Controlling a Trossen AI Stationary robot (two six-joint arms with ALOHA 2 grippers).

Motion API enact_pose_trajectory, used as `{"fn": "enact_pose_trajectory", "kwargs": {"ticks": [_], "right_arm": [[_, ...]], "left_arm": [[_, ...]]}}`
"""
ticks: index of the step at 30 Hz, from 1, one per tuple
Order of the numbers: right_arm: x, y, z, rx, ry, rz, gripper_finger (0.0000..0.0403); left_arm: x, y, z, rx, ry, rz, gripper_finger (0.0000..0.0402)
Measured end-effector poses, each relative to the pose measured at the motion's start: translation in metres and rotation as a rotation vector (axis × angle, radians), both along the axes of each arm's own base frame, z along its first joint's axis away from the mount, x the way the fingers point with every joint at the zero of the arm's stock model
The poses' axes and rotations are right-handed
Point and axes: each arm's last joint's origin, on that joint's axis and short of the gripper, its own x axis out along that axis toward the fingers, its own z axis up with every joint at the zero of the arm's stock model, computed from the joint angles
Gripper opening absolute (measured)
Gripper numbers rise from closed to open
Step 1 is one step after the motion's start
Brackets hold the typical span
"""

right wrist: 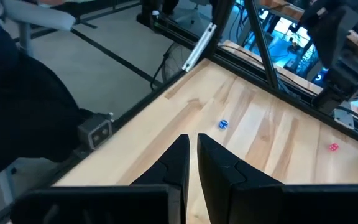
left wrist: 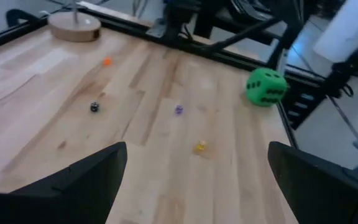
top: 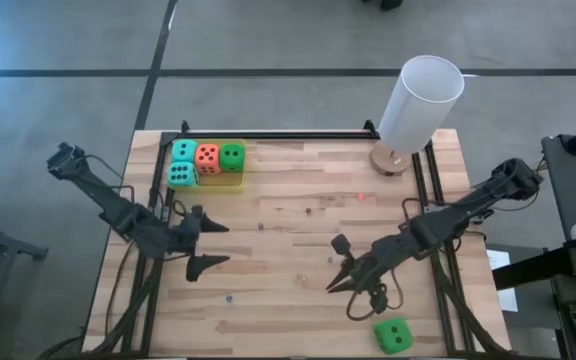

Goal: Pick & Place Dice
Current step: Put the green large die into the yellow container

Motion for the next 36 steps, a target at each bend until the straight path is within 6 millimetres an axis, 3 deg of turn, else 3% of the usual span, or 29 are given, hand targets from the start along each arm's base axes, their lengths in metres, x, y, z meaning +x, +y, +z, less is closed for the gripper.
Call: {"fn": "enact_pose_trajectory", "kwargs": {"ticks": [6,11,21,27,36], "right_arm": [[-0.025,0.002,0.012,0.043,0.054,-0.028,0.0028],[-0.041,0.009,0.005,0.035,0.181,-0.066,0.0028],[-0.069,0.031,-0.005,0.036,0.390,0.032,0.0028],[-0.080,0.056,-0.002,0.029,0.538,0.098,0.0028],[-0.079,0.110,-0.030,-0.009,0.758,0.149,0.0028]], "left_arm": [[-0.005,-0.006,0.002,0.056,-0.028,-0.017,0.0393],[0.000,-0.013,-0.002,0.104,-0.033,-0.009,0.0395],[0.015,-0.026,0.000,0.151,-0.058,-0.027,0.0393],[0.018,-0.029,0.000,0.155,-0.052,-0.026,0.0395],[0.018,-0.029,0.001,0.164,-0.058,-0.031,0.0394]]}}
